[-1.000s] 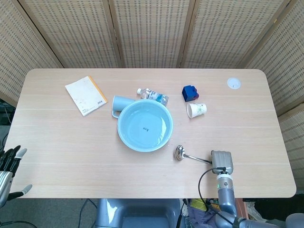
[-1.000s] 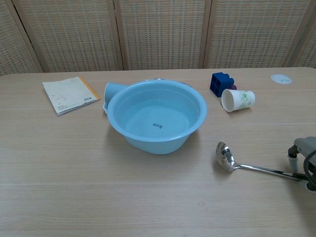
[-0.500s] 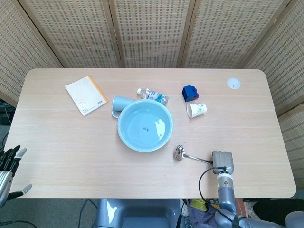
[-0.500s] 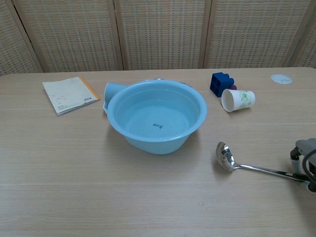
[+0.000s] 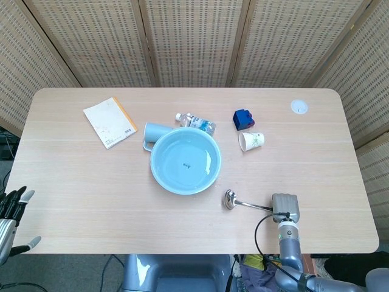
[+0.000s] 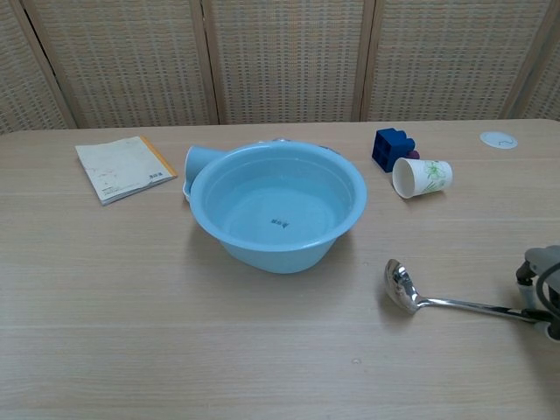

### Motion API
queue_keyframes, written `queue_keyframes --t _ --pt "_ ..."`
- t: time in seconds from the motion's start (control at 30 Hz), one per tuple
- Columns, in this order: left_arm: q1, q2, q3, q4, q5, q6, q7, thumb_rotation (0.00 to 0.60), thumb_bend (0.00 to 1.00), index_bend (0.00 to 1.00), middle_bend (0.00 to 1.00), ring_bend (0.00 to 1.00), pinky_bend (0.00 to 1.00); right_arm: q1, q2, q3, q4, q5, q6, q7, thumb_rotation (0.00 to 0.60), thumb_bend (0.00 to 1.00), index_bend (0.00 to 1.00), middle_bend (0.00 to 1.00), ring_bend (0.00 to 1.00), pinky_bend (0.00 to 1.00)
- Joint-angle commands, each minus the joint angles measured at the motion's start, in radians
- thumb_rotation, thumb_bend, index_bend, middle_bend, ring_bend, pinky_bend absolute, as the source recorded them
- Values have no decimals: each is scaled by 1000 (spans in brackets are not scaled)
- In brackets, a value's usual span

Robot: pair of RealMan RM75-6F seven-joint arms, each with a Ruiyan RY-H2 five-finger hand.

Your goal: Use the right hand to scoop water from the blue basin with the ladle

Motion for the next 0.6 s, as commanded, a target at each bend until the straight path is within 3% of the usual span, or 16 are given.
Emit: queue_keyframes --t 0.03,0.23,0.6 --pt "0 0 0 0 0 0 0 600 0 0 0 0 0 0 1 -4 1 -9 2 9 600 582 696 1000 966 1000" --pt "-1 1 1 0 0 -2 -3 600 0 0 0 0 0 -7 23 -28 1 -98 -17 86 600 698 734 1000 966 1000" --pt "1 4 3 0 6 5 -13 600 0 0 0 0 0 -39 141 -70 -49 -328 -44 296 600 718 755 1000 966 1000"
